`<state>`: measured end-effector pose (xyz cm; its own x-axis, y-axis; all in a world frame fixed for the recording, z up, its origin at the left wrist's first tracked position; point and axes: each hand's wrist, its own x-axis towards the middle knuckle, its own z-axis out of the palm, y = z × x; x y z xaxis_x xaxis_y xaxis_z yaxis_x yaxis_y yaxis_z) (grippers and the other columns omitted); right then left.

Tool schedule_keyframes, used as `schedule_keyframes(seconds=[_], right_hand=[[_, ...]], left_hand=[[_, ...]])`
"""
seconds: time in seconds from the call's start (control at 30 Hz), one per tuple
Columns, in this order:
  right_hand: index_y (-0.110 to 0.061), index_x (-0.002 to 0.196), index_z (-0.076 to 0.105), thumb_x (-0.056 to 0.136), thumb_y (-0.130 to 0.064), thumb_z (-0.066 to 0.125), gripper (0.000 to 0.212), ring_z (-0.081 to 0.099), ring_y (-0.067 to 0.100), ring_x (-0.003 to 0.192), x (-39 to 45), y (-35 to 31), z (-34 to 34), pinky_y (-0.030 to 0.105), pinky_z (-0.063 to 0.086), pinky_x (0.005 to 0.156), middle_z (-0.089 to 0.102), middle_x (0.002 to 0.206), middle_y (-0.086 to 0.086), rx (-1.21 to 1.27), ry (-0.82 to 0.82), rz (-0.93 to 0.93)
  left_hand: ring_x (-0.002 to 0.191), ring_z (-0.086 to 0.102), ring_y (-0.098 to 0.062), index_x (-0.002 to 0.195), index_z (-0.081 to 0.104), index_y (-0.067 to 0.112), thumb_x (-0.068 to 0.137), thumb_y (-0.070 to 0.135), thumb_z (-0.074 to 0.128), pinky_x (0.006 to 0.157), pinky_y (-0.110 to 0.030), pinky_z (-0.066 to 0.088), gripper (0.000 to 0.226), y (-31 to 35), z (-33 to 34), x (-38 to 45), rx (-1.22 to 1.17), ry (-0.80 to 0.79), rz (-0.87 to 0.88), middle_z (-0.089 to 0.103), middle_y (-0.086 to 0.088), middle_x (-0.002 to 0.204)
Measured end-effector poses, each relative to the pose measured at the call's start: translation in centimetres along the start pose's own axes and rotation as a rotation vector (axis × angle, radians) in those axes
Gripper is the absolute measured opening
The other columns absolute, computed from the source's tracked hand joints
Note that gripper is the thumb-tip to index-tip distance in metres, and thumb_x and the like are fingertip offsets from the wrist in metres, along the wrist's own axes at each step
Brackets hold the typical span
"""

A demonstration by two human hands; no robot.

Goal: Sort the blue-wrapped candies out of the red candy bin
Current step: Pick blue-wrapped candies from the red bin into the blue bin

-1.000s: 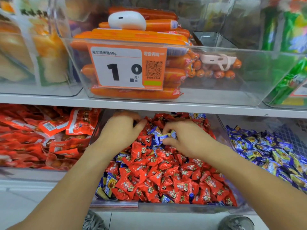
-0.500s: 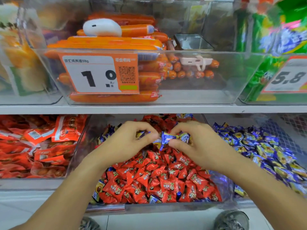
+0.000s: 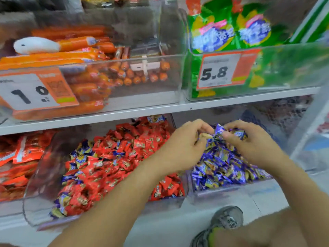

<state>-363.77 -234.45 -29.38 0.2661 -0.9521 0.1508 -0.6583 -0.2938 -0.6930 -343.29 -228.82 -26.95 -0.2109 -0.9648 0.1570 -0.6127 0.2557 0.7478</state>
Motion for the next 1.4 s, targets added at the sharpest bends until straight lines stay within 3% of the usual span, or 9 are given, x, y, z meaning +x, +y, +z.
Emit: schedule_keyframes(seconds=[0.1,0.2,0.33,0.5,0.8,0.97,1.13,1.27,1.4], right_hand=[[-0.027,0.122,0.063,0.082,-0.035,0.078,0.044,0.054,-0.001,0.073,1.5,0.7,-0.9,0.020,0.039,0.072,0.064,0.091,-0.006,-0.054,-0.067,-0.030],[-0.033,0.145,0.042,0.084,-0.037,0.075,0.070,0.047,0.006,0.116,1.8,1.3,-1.8,0.021,0.033,0.097,0.049,0.128,0.000,-0.061,-0.155,-0.025],[-0.026,0.134,0.057,0.091,-0.027,0.068,0.044,0.049,0.007,0.126,1.2,0.8,-1.0,0.033,0.037,0.111,0.054,0.137,-0.002,-0.057,-0.072,-0.145],[-0.021,0.139,0.050,0.094,-0.021,0.063,0.047,0.047,0.004,0.124,0.3,-4.9,3.4,0.018,0.033,0.108,0.053,0.136,-0.005,-0.082,-0.090,-0.388],[-0.011,0.134,0.049,0.086,-0.015,0.054,0.049,0.059,0.031,0.109,8.4,-11.8,13.4,0.037,0.052,0.089,0.060,0.123,0.012,-0.749,-0.382,-0.456],[-0.017,0.116,0.055,0.097,-0.028,0.053,0.022,0.055,0.023,0.094,13.3,-12.0,15.8,0.037,0.049,0.088,0.061,0.112,0.002,-0.693,-0.388,-0.394],[-0.014,0.126,0.056,0.095,-0.037,0.060,0.039,0.058,0.028,0.114,13.4,-11.4,15.5,0.037,0.046,0.095,0.062,0.122,0.009,-0.558,-0.481,-0.310],[-0.030,0.139,0.046,0.088,-0.062,0.056,0.061,0.055,0.025,0.122,10.9,-12.0,15.2,0.032,0.046,0.095,0.057,0.137,0.000,-0.604,-0.408,-0.408],[-0.035,0.150,0.031,0.092,-0.060,0.051,0.067,0.039,0.026,0.139,11.4,-14.0,17.5,0.032,0.036,0.107,0.041,0.153,0.000,-0.526,-0.587,-0.330]], left_hand=[[0.115,0.043,-0.019,0.134,0.048,0.024,0.090,0.027,0.060,0.098,-0.029,0.031,0.046,0.3,2.5,2.5,0.270,-0.052,0.023,0.048,-0.005,0.125],[0.121,0.038,-0.025,0.134,0.048,0.027,0.093,0.038,0.054,0.098,-0.035,0.025,0.043,-1.3,2.6,2.3,0.405,0.104,-0.038,0.049,-0.003,0.127],[0.136,0.034,-0.031,0.140,0.047,0.027,0.089,0.058,0.026,0.110,-0.044,0.023,0.063,-6.2,0.4,0.9,0.521,0.260,-0.141,0.047,-0.004,0.144],[0.151,-0.002,-0.025,0.148,0.025,0.048,0.077,0.080,0.007,0.119,-0.052,-0.002,0.080,-11.1,-2.2,-0.2,0.650,0.018,-0.237,0.016,0.013,0.162],[0.145,0.019,-0.019,0.139,0.043,0.041,0.078,0.075,0.008,0.117,-0.047,0.017,0.078,-12.9,-4.4,-4.2,0.682,0.045,-0.202,0.035,0.010,0.153],[0.141,0.024,-0.015,0.137,0.044,0.038,0.080,0.075,0.011,0.115,-0.041,0.022,0.076,-13.8,-6.1,-6.0,0.620,0.007,-0.186,0.043,0.007,0.142],[0.142,0.022,-0.010,0.136,0.048,0.040,0.084,0.077,0.025,0.117,-0.044,0.024,0.068,-13.9,-7.9,-7.2,0.491,-0.071,-0.223,0.038,0.009,0.147],[0.106,0.056,-0.011,0.098,0.067,0.035,0.084,0.074,0.024,0.097,-0.043,0.045,0.060,-13.6,-9.2,-7.1,0.401,0.041,-0.225,0.064,0.012,0.102],[0.074,0.058,-0.011,0.076,0.065,0.024,0.089,0.055,0.047,0.073,-0.033,0.044,0.038,-13.3,-9.9,-6.8,0.392,0.291,-0.220,0.063,0.008,0.073]])
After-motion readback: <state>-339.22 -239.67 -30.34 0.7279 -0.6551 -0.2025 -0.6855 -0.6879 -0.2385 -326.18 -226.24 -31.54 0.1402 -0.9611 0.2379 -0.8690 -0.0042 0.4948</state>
